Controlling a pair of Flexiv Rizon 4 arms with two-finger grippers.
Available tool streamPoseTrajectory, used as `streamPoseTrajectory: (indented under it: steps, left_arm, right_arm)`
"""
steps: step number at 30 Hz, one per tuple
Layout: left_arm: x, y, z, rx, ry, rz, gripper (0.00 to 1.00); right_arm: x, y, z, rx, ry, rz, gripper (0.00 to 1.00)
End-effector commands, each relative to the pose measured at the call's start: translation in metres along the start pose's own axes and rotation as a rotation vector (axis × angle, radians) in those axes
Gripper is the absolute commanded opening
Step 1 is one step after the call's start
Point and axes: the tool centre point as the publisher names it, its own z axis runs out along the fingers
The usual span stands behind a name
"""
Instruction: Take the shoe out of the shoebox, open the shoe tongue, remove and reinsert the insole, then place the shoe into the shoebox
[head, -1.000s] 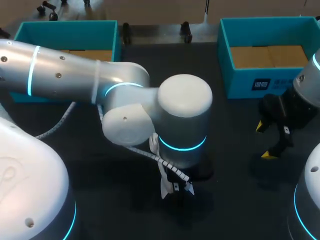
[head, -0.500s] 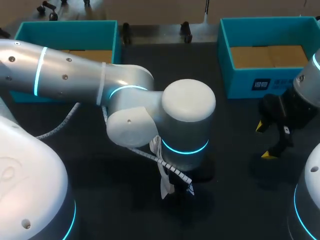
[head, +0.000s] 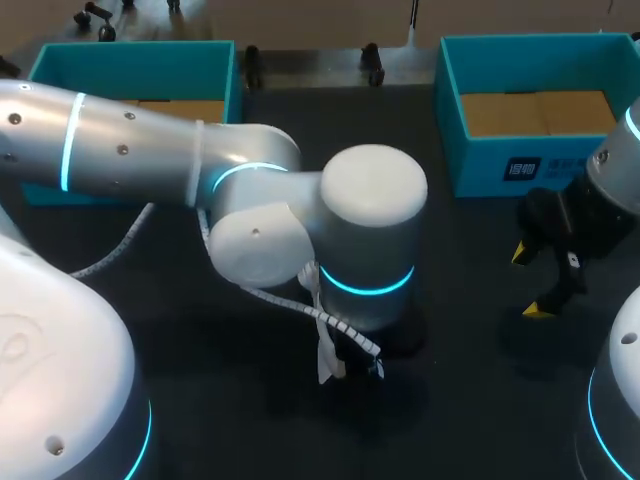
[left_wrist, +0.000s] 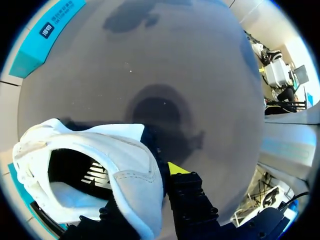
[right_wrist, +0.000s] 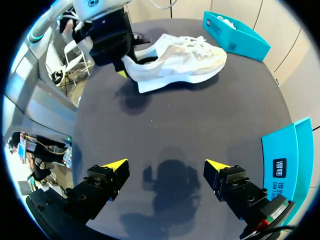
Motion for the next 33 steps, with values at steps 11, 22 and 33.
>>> streamPoseTrajectory:
  steps: [11, 22, 33]
  left_arm:
    - [-0.071, 0.060, -0.112, 0.049, 0.106, 0.058, 0.00]
    - [-0.124, 0.091, -0.186, 0.027, 0.141, 0.075, 0.00]
    - [-0.189, 0.130, -0.243, 0.064, 0.171, 0.071, 0.00]
  right_arm:
    - [0.001, 0.000, 0.001, 0.002, -0.002, 0.000, 1.00]
    - [0.001, 0.000, 0.001, 0.002, -0.002, 0.000, 1.00]
    - [0.001, 0.000, 0.001, 0.002, -0.002, 0.000, 1.00]
